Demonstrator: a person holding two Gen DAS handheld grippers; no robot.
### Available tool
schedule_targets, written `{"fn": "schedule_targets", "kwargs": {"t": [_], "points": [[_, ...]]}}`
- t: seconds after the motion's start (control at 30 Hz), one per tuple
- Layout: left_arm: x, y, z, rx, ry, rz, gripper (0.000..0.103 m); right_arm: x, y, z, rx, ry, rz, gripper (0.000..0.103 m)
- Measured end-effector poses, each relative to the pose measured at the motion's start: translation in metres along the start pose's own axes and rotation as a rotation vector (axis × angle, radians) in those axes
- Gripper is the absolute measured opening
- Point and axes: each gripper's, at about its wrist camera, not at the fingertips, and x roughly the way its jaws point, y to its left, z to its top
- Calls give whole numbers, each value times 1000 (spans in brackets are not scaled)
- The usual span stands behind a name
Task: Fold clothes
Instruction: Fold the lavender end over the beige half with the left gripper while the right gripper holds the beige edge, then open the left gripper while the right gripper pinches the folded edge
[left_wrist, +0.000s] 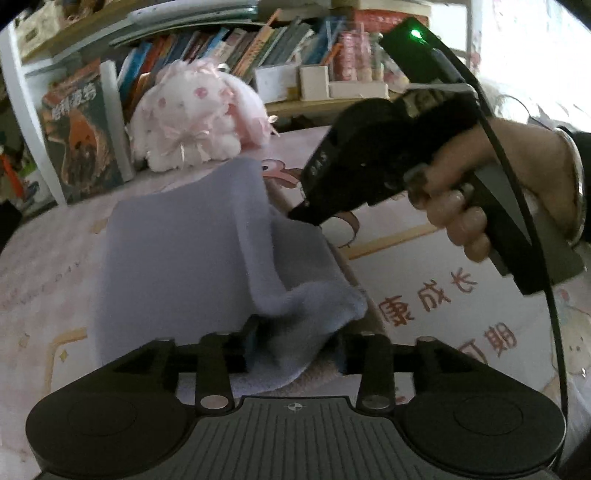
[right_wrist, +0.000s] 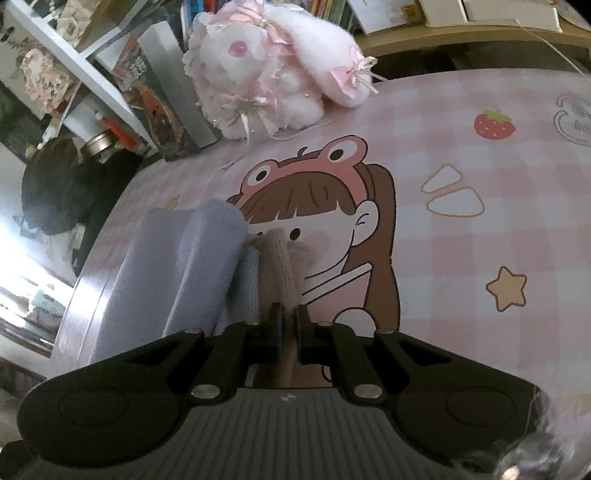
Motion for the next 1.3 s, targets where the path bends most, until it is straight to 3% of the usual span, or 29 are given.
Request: {"fn": "schedule_targets", "kwargs": {"t": [0.07,0.17,0.3,0.4,0.57,0.77,0.8,0.97,1.0,1.1,1.13,1.23,1.27,1.3], "points": [[-15,-1,2,-29,-26,-41,51,-8,0,2,-19,-15,8,13],[-43,16,7,-164,-111,-114,52,-31,2,3,-47,-78,40,24],[-62,57,11,-374,-202,-81,51,-42,10,4,-97,-74,76,24],[-53,79,8,-429,-180,7,49,-32,16,6,-111,-26,76,24],[-12,73,-6,-332,-21,82,48,0,22,20,-104,32,53,23],[-4,48,-15,-215,6,131,49,16,24,24,-121,72,66,16],[-5,49,-17,-213,6,126,49,14,25,24,-129,63,74,5],[-4,56,-21,-243,11,94,51,-37,20,21,-45,-129,141,4],[-3,55,-21,-238,13,96,51,-42,19,20,-38,-145,102,2],[-2,54,-20,-220,17,100,51,-38,17,20,-121,-148,-133,2],[-2,55,-19,-222,18,97,52,-38,13,21,-123,-135,-145,2],[-2,57,-19,-226,16,84,53,-48,6,20,-43,-85,21,9],[-2,57,-19,-224,17,84,53,-47,9,17,-23,-52,79,17],[-2,57,-19,-222,17,84,53,-44,13,13,-12,-20,126,37]]}}
